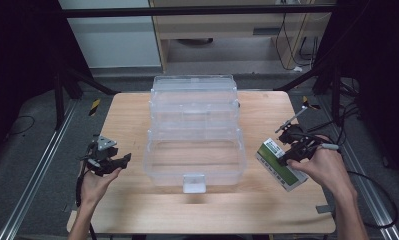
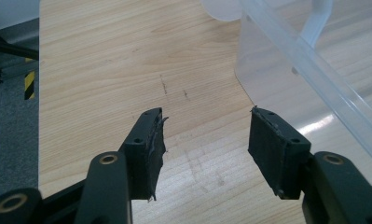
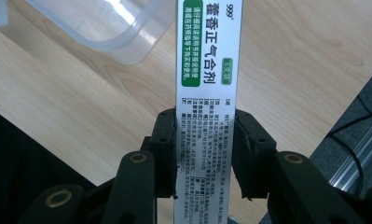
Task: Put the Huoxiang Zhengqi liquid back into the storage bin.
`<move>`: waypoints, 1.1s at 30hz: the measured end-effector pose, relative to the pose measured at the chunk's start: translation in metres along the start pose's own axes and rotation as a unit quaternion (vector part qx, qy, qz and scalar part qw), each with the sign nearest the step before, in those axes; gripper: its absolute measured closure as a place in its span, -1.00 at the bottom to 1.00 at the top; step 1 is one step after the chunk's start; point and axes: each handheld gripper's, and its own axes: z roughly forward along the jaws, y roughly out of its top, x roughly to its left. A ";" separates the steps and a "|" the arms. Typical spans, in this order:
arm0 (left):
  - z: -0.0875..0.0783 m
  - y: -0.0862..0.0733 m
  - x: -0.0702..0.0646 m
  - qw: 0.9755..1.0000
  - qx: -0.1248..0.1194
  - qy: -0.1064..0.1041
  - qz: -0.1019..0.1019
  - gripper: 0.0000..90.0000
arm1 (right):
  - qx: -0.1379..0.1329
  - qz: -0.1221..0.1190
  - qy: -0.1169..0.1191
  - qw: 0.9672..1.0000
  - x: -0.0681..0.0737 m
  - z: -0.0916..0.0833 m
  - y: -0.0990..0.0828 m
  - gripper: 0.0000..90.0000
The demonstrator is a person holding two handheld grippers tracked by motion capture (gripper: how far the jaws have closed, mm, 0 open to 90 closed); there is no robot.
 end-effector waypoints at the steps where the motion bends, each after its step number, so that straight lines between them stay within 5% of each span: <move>1: 0.000 0.000 0.000 1.000 0.000 0.000 0.000 -0.01 | -0.003 -0.001 -0.001 1.000 0.000 -0.002 0.002 0.42; 15: 0.000 0.000 0.000 1.000 0.000 0.001 0.000 -0.01 | -0.040 -0.031 -0.005 0.999 0.007 -0.031 0.026 0.43; 22: -0.001 0.000 0.002 1.000 -0.001 0.001 -0.001 -0.01 | -0.046 -0.066 0.000 0.997 0.017 -0.040 0.046 0.43; 33: -0.004 0.001 0.004 1.000 -0.006 0.003 -0.003 -0.01 | -0.053 -0.149 0.014 0.987 0.041 -0.045 0.074 0.43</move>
